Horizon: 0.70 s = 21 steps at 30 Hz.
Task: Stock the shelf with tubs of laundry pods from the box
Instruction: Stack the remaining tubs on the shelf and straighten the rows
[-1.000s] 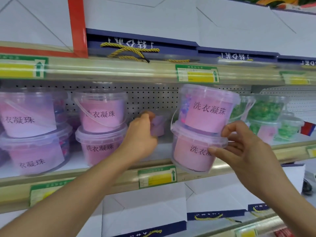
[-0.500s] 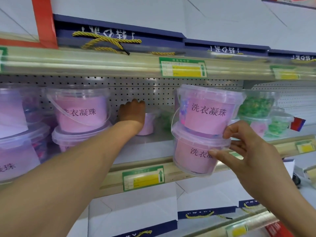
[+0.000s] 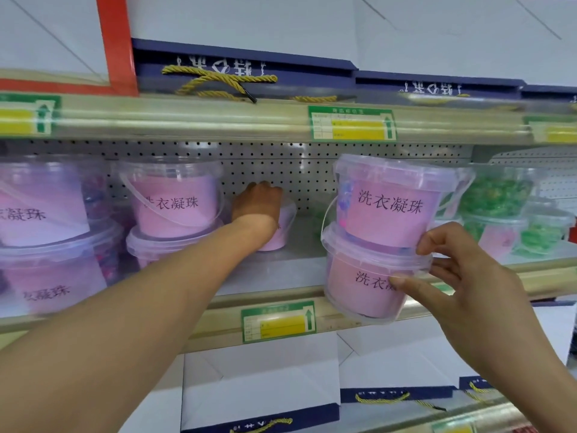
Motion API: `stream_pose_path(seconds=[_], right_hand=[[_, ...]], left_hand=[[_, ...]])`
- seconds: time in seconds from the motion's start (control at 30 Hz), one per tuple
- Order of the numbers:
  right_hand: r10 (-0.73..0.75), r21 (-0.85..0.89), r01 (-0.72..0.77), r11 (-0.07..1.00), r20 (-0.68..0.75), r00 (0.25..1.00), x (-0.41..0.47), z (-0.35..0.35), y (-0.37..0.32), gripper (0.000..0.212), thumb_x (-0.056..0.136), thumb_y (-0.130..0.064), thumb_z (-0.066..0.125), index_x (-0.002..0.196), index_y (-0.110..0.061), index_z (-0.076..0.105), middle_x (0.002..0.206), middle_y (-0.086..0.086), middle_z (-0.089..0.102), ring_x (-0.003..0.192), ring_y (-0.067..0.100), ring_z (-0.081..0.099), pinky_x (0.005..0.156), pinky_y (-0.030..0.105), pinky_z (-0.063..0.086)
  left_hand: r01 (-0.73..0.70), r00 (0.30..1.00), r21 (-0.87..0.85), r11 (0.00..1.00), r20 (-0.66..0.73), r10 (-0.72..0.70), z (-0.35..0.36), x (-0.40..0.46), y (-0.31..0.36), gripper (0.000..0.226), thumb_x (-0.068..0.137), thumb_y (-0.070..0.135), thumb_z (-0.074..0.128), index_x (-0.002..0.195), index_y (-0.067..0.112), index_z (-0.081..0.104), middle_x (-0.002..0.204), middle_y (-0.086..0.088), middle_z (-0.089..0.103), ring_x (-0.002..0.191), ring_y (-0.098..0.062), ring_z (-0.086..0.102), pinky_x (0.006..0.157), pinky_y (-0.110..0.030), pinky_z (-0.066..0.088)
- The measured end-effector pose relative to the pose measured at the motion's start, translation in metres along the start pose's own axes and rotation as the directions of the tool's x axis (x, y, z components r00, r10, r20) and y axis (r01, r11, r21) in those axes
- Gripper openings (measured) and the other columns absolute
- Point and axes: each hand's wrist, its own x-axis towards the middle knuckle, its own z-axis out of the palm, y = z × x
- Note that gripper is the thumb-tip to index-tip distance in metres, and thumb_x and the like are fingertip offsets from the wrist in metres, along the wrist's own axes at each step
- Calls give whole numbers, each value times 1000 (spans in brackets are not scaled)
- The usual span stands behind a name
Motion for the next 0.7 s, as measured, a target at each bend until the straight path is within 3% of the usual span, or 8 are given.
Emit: stream_pose_path(seconds=[0.2, 0.37, 0.5, 0.6, 0.7], right_hand=[[-25, -8, 25, 1000, -6, 1000, -2, 2, -1, 36, 69, -25, 77, 80, -37, 45, 94, -20, 61, 90, 4, 60, 65, 13, 40], [-48, 17, 48, 999, 5, 999, -4, 9, -4, 36, 69, -28, 77, 81, -39, 45, 97, -18, 62, 93, 2, 61, 66, 14, 42], [-74, 42, 72, 997, 43, 996, 3, 20, -15, 34, 71, -25, 77, 82, -35, 46, 94, -18, 61, 93, 6, 61, 69, 19, 44], [-102, 13, 101, 995, 78, 992, 16, 36, -27, 33, 71, -25, 77, 82, -30, 47, 88, -7, 64, 88, 18, 63, 71, 34, 51], [-122, -19, 124, 992, 87, 989, 33, 54, -37, 34, 71, -28, 78, 84, -26, 46, 89, 5, 63, 82, 25, 62, 73, 41, 51]], left_hand=[[-7, 1000, -93, 996, 10, 8, -3, -4, -4, 47, 83, 7, 61, 128, 11, 48, 127, -13, 50, 116, -31, 51, 83, -36, 44], [-84, 990, -424, 902, -137, 28, -14, -59, -10, 63, 75, -3, 58, 134, 10, 39, 128, -17, 45, 113, -37, 52, 90, -44, 46], [-183, 961, -558, 809, -275, 27, -12, -125, -28, 66, 78, 0, 62, 136, 18, 37, 134, -3, 47, 121, -19, 47, 100, -26, 37], [-212, 948, -503, 838, -315, 51, 0, -154, -45, 56, 76, 3, 64, 125, 25, 48, 126, 7, 53, 116, -16, 51, 95, -27, 40], [-229, 935, -397, 889, -342, 89, 7, -164, -56, 50, 65, 1, 69, 108, 24, 58, 111, 7, 60, 100, -22, 60, 73, -37, 53]])
